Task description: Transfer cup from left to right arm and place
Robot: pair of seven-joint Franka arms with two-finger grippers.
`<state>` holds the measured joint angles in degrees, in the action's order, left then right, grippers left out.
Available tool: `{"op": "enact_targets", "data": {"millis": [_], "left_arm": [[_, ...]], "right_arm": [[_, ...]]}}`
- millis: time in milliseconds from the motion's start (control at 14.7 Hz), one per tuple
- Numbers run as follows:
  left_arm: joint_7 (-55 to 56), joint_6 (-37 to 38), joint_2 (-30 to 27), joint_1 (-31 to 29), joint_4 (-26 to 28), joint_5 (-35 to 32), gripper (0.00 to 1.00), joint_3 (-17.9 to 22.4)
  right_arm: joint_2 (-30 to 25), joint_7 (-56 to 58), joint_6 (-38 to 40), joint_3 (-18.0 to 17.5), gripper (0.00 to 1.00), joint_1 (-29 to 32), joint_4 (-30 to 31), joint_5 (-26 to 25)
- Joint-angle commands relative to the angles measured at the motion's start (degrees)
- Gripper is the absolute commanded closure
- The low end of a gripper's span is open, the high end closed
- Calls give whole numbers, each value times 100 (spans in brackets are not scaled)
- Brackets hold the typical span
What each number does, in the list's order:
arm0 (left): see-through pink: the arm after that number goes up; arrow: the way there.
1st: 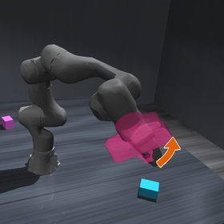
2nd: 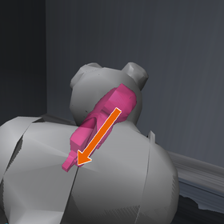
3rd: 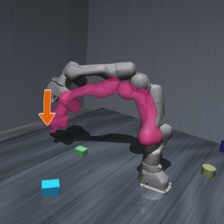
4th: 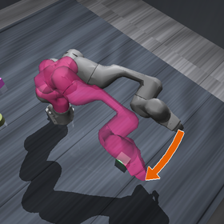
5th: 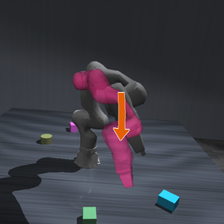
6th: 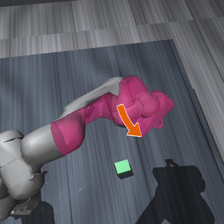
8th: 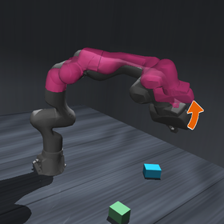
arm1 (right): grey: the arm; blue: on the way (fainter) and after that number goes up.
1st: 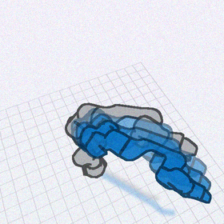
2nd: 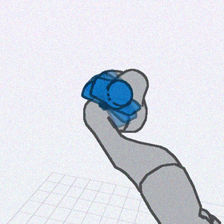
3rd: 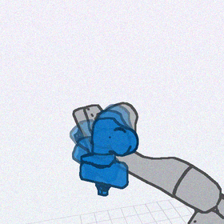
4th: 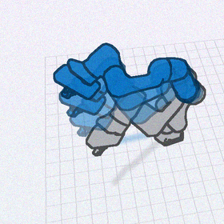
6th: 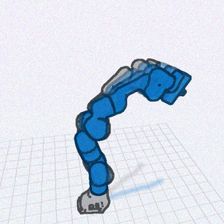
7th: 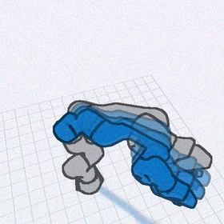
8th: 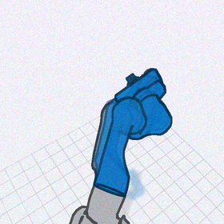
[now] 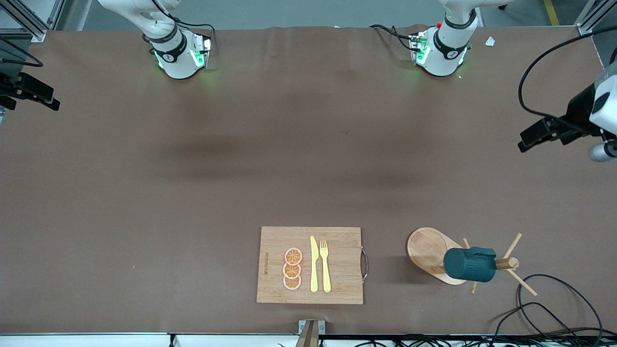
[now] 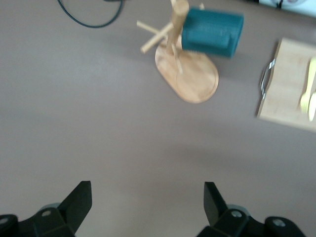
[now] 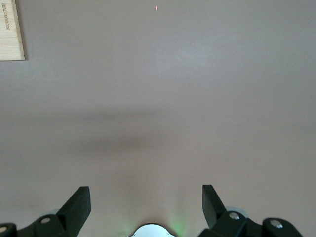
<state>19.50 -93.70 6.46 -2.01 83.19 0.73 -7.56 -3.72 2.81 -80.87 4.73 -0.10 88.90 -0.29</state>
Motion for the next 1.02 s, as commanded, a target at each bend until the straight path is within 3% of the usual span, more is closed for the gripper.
{"op": "enact_targets", "data": {"millis": [0,613,954], "left_arm": [[676,-438,320,-45,-136,286,0,-17],[3162,-1580,997,-159,-110,1042,0,-8],[3963,-2064,1339,-194,-84,1727,0,-8]], "right_arm": [[-68,9,1,-43,0,36,22,-24],[-68,9,1,-43,0,36,22,-24],[-68,9,1,-43,0,36,22,-24]]}}
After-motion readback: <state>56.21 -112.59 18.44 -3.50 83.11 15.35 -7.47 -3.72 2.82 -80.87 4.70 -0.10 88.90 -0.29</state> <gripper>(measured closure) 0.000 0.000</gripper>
